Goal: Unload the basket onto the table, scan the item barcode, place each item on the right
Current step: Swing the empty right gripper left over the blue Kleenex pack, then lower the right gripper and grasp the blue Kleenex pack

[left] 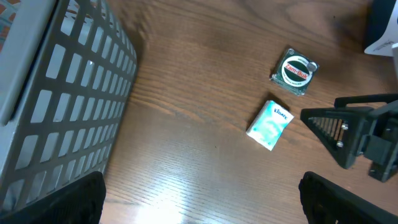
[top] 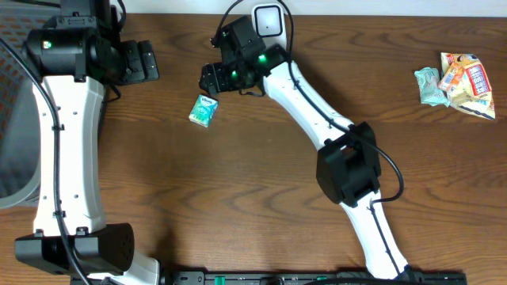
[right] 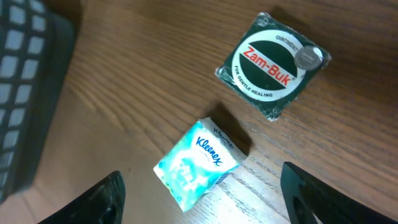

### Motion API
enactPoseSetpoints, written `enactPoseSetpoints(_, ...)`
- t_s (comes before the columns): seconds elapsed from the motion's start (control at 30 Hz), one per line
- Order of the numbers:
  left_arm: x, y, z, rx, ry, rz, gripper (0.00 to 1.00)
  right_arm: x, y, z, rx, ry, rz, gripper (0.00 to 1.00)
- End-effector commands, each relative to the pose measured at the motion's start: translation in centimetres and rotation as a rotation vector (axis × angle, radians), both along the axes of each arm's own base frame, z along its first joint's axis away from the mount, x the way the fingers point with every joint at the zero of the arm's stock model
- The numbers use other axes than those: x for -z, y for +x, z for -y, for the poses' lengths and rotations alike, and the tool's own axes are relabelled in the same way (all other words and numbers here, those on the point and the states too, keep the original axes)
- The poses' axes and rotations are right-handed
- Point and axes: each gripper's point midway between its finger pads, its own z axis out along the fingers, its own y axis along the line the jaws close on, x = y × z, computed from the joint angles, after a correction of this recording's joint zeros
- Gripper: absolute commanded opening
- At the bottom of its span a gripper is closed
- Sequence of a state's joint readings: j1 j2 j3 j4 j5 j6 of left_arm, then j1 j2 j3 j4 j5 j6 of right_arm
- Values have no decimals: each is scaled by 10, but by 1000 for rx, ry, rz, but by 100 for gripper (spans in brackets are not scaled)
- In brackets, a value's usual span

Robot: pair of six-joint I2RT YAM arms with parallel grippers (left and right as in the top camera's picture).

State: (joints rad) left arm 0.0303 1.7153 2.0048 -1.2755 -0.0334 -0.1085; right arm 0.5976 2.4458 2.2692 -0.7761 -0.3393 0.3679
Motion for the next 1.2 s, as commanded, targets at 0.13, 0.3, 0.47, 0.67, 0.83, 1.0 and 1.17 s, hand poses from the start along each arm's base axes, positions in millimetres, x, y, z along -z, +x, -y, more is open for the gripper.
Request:
enactPoseSetpoints(0.13,3,0,-4,-19,10,-8,98,23,-7,-13,129,-105,15,66)
enactPoseSetpoints(0.3,3,0,-4,-19,10,-8,98,42,-16,-25,137,-145,18,57)
enactPoseSetpoints(0.47,3,0,-4,-19,10,-8,98,55,-20,-27,151,-205,46,54)
enactPoseSetpoints(0.67,3,0,-4,-19,10,-8,98,65,-27,-27,153,-228,34,50)
enactPoseSetpoints(0.83,3,0,-4,-19,10,-8,98,80,-29,-16,172,-280,31,42)
enactPoseSetpoints(1.0,3,0,-4,-19,10,-8,98,89,-29,8,219,-390,42,31)
enactPoseSetpoints(1.17,3,0,-4,-20,10,-8,98,90,-24,37,269,-492,53,28)
